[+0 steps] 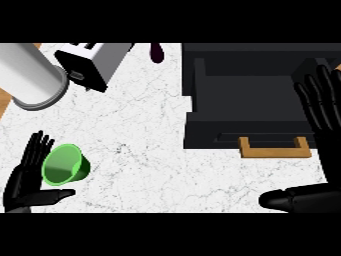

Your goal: Pick up the cup, place it into the drawer and close the drawer

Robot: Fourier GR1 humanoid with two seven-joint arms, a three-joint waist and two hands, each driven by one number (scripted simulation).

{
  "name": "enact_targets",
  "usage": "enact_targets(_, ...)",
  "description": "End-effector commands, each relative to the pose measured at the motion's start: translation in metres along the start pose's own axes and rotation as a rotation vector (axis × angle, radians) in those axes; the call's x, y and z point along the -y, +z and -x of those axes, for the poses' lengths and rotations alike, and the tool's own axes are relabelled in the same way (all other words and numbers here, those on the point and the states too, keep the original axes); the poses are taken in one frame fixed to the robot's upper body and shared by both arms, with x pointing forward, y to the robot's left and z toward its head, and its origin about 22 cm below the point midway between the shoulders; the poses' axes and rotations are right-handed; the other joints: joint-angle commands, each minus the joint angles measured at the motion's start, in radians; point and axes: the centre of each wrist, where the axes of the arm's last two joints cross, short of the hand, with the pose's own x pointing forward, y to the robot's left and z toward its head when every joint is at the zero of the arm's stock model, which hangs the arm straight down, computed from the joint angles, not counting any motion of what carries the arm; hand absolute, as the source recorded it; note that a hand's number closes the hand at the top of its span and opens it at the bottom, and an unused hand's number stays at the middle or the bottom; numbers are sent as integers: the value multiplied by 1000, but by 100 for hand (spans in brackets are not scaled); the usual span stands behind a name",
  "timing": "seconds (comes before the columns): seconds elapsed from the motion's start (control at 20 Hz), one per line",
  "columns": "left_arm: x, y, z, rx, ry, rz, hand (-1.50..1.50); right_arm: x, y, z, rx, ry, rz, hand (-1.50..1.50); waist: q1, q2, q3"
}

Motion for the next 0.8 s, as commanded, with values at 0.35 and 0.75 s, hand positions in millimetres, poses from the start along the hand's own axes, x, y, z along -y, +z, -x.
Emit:
enact_targets(0.35, -1, -21, 14, 0, 35, 47, -150, 12, 1, 4, 1, -4, -15, -150, -4, 1, -1)
enact_targets(0.75, 7, 8, 37, 5, 104, 27, -150, -2, -2, -11, 10, 10, -21, -150, -4, 2, -1)
